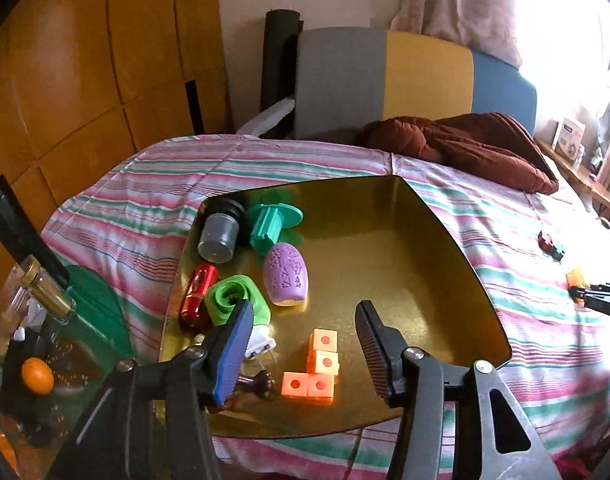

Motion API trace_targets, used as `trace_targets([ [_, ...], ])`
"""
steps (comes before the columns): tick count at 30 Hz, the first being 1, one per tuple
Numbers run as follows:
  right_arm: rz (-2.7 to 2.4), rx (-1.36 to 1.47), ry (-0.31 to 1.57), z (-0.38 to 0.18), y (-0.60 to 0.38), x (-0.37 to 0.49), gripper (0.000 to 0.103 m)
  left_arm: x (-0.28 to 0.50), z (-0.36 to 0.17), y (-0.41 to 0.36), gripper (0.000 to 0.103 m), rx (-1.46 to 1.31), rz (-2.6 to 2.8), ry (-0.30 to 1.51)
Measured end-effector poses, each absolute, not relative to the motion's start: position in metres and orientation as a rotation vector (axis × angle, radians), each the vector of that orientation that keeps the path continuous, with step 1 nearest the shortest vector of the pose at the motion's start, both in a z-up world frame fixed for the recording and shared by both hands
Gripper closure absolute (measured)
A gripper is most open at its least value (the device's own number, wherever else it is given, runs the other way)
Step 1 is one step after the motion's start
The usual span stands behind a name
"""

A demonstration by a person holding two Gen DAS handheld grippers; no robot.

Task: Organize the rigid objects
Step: 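Carry the yellow-orange piece into the gold tray and open the right tool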

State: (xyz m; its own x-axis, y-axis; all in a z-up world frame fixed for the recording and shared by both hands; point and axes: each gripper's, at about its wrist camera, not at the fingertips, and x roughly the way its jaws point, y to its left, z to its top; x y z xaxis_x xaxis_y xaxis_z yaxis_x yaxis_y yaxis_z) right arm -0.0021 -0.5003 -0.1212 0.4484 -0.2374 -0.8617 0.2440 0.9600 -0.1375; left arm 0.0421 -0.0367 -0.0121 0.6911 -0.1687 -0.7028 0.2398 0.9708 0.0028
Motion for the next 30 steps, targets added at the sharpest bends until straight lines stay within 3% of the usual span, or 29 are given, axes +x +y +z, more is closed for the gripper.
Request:
trace_targets([
  [10, -0.316, 0.108, 1.060, -0.082, -0.478, 0.011, 0.077, 0.040, -0.016, -0.004, 0.049, 0.034, -0.190, 0.780],
  [20, 0.100, -0.021, 0.903, 0.010, -0.317, 0.058, 0.077, 0.037, -0.015, 0.036, 0.049, -0.049, -0.108, 0.760],
  [25, 0.313, -0.059, 0.961, -0.002, -0.219, 0.097, 0.077, 0.037, -0.018, 0.047, 0.049, -0.062, -0.083, 0.764],
  [30, 0.322, -0.063, 1.077, -0.050, -0.160, 0.139, 0.077, 0.036, -0.022, 0.053, 0.049, -0.078, -0.077, 0.776],
])
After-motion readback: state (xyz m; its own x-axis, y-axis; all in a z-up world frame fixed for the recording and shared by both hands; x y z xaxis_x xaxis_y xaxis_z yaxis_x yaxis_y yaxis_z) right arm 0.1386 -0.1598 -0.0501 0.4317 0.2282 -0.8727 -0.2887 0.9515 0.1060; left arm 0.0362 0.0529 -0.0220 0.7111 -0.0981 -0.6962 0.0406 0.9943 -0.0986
